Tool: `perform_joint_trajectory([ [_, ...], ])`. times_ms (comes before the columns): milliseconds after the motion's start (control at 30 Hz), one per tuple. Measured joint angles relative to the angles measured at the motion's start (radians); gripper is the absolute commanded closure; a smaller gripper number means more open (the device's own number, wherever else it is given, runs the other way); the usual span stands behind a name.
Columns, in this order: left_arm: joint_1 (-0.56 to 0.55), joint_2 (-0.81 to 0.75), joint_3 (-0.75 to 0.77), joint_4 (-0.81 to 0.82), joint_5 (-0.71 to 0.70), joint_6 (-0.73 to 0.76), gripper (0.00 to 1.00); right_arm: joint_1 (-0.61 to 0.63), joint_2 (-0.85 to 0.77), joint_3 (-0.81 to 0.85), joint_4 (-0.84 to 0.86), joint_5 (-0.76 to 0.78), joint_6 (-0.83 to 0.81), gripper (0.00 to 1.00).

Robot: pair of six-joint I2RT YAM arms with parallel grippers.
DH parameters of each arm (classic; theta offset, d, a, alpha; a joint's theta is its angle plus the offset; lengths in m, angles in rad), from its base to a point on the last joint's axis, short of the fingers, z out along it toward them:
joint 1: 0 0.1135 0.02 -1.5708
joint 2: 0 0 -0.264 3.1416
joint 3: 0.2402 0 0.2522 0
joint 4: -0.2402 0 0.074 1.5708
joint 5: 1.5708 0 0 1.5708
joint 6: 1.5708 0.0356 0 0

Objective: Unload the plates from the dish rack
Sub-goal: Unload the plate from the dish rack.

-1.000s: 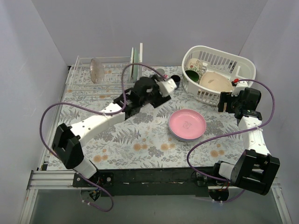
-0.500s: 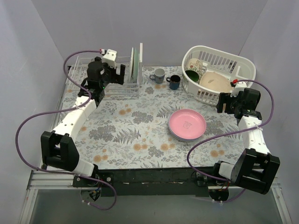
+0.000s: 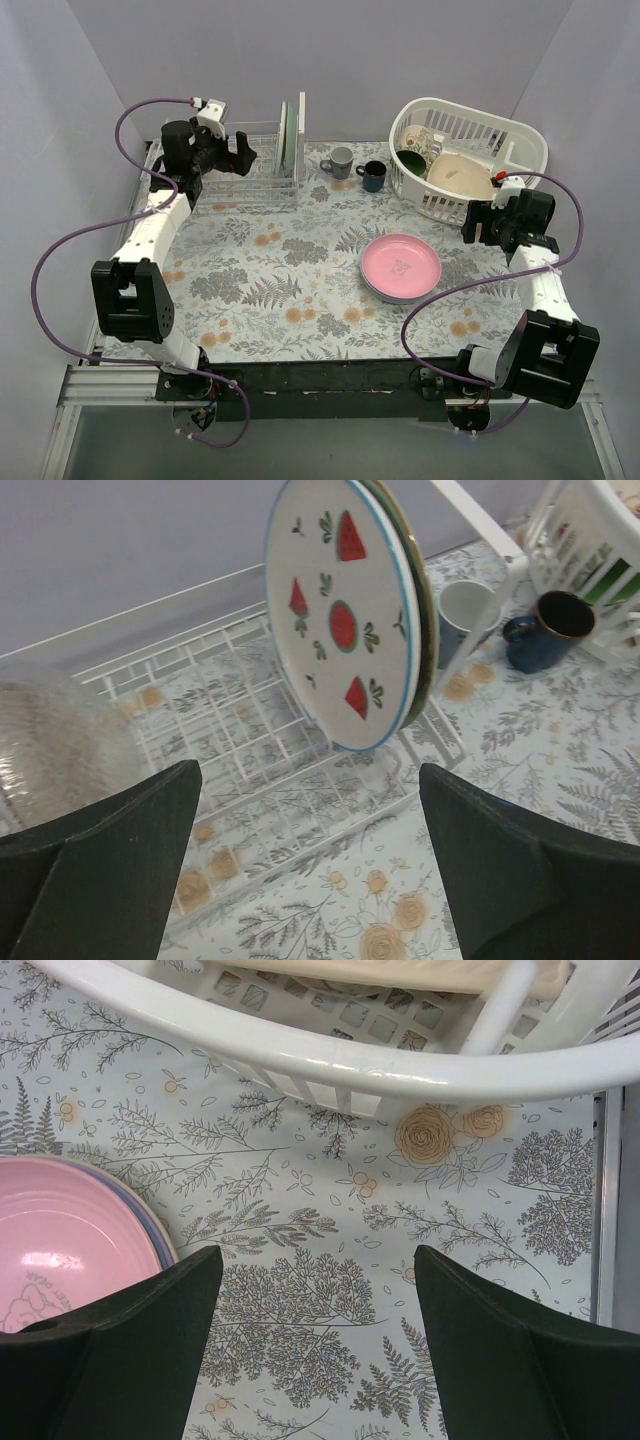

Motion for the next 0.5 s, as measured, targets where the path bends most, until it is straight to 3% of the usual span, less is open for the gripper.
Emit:
perform_joint_trajectory([
  [233, -0.009, 0.068, 0.031, 0.002, 0.107, -0.014, 0.12, 0.0, 0.0, 0.0, -0.001, 0.0, 0.0, 0.15],
  [500, -0.068, 0.138, 0.054, 0.015, 0.112, -0.019, 0.13, 0.0, 0.003, 0.0, -0.002, 0.0, -0.003, 0.15],
])
